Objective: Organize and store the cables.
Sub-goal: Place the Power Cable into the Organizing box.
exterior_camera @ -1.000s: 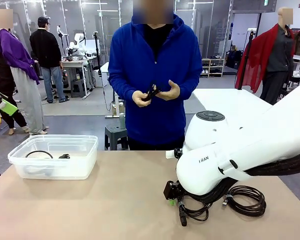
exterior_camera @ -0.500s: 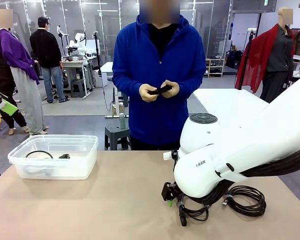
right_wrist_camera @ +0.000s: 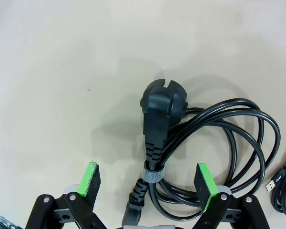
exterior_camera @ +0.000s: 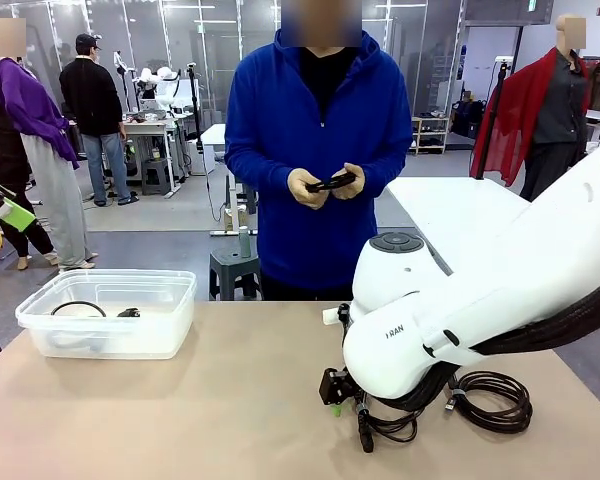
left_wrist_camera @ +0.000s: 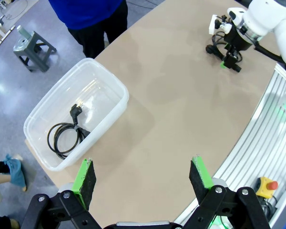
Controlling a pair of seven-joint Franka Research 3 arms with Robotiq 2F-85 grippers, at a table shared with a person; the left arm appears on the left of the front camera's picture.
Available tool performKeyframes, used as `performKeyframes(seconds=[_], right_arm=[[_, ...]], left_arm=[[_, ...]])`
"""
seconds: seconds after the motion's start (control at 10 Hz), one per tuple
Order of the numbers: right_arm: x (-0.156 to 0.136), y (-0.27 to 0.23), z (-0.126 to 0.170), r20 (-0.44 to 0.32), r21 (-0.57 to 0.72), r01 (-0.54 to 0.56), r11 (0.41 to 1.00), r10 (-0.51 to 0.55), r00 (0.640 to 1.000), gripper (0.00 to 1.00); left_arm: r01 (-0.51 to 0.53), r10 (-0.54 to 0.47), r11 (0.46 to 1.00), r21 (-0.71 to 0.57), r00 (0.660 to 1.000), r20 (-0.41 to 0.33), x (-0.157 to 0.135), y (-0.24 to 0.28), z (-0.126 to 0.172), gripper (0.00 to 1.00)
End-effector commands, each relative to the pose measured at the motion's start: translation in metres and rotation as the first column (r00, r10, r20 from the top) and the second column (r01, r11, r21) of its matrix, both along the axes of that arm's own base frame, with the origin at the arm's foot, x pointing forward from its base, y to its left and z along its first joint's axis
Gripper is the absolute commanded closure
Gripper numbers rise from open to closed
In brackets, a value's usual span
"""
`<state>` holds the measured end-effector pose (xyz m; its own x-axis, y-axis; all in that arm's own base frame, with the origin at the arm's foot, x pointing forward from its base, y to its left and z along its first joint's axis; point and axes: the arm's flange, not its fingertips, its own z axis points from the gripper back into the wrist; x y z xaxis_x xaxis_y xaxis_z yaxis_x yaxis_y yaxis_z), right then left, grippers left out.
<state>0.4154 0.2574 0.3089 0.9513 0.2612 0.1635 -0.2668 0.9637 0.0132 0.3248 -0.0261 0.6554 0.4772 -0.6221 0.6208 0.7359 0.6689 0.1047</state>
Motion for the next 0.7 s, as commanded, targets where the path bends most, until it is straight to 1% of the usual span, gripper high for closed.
performKeyframes(seconds=[0.0,0.1,0.2,0.3,0.4,0.5,0.6], right_arm=[[0.0040,0.0124,-0.0027,0.023,-0.019,0.053,0.998,-0.053,0.998,0.08],[0.0054,0.0120,-0.0025,0.029,-0.016,0.061,0.998,-0.061,0.998,0.20],[0.0072,0.0106,-0.0036,0.023,-0.012,0.073,0.997,-0.072,0.997,0.28],[0.0075,0.0107,-0.0043,0.018,-0.011,0.076,0.997,-0.076,0.997,0.40],[0.0068,0.0111,-0.0034,0.012,-0.013,0.081,0.997,-0.080,0.997,0.47],[0.0046,0.0123,-0.0028,0.003,-0.017,0.080,0.997,-0.080,0.997,0.60],[0.0036,0.0122,-0.0042,-0.004,-0.022,0.089,0.996,-0.089,0.996,0.67]], left_arm=[[0.004,-0.004,1.000,0.017,1.000,-0.005,-0.0005,0.0012,-0.0002,0.00],[0.004,-0.004,1.000,0.017,1.000,-0.005,-0.0005,0.0012,-0.0002,0.00],[0.004,-0.004,1.000,0.017,1.000,-0.005,-0.0005,0.0012,-0.0002,0.00],[0.004,-0.004,1.000,0.017,1.000,-0.005,-0.0005,0.0012,-0.0002,0.00],[0.004,-0.004,1.000,0.017,1.000,-0.005,-0.0005,0.0012,-0.0002,0.00],[0.004,-0.004,1.000,0.017,1.000,-0.005,-0.0005,0.0012,-0.0002,0.00],[0.004,-0.004,1.000,0.017,1.000,-0.005,-0.0005,0.0012,-0.0002,0.00]])
